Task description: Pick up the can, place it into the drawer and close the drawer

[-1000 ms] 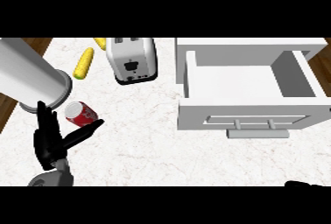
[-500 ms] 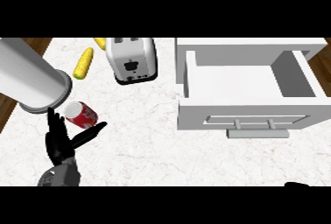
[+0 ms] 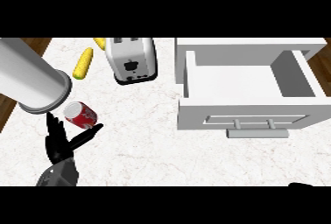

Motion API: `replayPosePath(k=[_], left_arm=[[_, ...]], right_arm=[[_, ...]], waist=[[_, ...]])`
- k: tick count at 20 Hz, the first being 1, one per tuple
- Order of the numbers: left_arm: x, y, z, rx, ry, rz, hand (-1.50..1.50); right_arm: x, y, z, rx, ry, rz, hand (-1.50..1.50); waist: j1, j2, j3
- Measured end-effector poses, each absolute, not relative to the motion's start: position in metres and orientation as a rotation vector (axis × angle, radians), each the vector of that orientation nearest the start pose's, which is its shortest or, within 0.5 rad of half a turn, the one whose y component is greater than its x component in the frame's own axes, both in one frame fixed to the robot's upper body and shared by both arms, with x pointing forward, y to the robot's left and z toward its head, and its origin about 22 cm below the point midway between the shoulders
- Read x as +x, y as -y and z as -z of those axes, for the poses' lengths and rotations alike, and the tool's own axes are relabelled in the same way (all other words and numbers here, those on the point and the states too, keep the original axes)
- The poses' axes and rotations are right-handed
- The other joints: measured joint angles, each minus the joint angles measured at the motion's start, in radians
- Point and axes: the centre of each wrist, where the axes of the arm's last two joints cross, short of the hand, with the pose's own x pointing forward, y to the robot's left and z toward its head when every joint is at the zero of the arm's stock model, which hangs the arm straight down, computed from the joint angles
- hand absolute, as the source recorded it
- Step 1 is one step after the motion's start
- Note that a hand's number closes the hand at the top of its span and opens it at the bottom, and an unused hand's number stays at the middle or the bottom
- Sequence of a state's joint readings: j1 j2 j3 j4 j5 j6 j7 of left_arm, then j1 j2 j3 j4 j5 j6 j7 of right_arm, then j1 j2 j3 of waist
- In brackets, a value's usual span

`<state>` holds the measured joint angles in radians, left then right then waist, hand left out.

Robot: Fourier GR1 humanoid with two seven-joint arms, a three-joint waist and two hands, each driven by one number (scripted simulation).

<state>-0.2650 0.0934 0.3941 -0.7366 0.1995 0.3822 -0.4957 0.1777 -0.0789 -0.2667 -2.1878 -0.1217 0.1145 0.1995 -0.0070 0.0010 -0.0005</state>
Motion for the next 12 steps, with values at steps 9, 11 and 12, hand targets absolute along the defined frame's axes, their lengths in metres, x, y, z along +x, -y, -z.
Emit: replayPosePath(k=[9,11,12], left_arm=[[0.271,-0.32,0.131,0.552,1.402,-0.542,-1.5],[0.276,-0.317,0.13,0.54,1.411,-0.531,-1.5],[0.281,-0.314,0.129,0.53,1.414,-0.526,-1.5]], right_arm=[[0.161,0.293,-0.134,-0.202,1.841,0.051,-1.5],[0.166,0.295,-0.137,-0.2,1.843,0.052,-1.5],[0.168,0.295,-0.139,-0.202,1.847,0.049,-1.5]], waist=[[-0.006,0.002,-0.001],[-0.006,0.002,-0.001],[-0.007,0.003,-0.001]])
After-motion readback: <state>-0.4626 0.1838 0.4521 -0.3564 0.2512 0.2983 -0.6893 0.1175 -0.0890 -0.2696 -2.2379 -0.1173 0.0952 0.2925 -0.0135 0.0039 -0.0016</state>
